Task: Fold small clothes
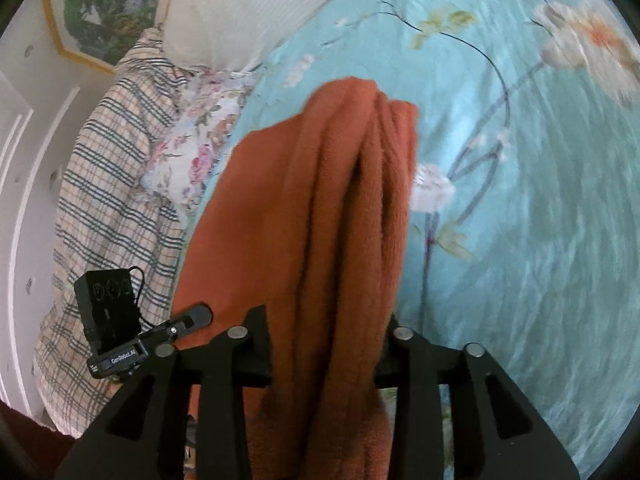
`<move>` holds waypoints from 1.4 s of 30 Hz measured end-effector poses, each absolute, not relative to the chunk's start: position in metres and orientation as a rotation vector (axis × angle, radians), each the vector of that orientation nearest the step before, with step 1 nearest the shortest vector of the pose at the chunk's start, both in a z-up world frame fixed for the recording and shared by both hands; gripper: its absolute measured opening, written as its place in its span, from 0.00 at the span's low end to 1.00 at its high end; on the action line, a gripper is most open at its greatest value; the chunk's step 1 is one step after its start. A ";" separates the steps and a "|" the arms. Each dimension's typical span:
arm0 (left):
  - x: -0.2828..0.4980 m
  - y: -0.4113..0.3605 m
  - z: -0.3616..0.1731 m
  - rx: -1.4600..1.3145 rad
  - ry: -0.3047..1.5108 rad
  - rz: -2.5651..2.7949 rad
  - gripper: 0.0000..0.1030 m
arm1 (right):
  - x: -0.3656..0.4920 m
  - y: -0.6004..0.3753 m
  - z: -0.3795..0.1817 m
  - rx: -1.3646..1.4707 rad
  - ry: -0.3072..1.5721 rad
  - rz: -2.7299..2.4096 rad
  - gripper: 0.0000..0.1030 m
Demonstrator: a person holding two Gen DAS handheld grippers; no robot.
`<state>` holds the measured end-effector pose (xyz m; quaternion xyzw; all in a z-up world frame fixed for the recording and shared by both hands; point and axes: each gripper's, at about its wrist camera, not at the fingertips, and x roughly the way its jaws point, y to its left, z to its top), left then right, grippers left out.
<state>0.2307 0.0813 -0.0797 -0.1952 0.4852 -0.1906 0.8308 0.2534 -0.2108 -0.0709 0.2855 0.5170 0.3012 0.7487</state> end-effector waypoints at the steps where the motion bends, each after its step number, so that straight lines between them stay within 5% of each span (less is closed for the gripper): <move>1: 0.230 0.085 -0.084 -0.410 1.036 -0.395 0.33 | 0.252 -0.212 -0.071 0.626 1.130 0.648 0.44; 6: 0.226 0.093 -0.089 -0.410 1.046 -0.350 0.49 | 0.247 -0.226 -0.053 0.581 1.094 0.560 0.59; 13: 0.203 0.110 -0.060 -0.378 0.970 -0.283 0.51 | 0.248 -0.236 -0.006 0.521 0.970 0.550 0.60; 18: 0.196 0.099 -0.044 -0.344 0.929 -0.344 0.49 | 0.275 -0.213 -0.025 0.473 1.058 0.548 0.54; 22: 0.195 0.088 -0.040 -0.324 0.923 -0.404 0.49 | 0.292 -0.208 -0.038 0.525 1.077 0.565 0.39; 24: 0.196 0.083 -0.041 -0.310 0.929 -0.420 0.49 | 0.297 -0.205 -0.034 0.537 1.072 0.573 0.13; 30: 0.201 0.072 -0.033 -0.291 0.925 -0.465 0.49 | 0.271 -0.216 0.017 0.513 0.876 0.604 0.11; 42: 0.205 0.055 -0.075 -0.266 1.001 -0.480 0.43 | 0.275 -0.237 -0.061 0.528 1.039 0.414 0.12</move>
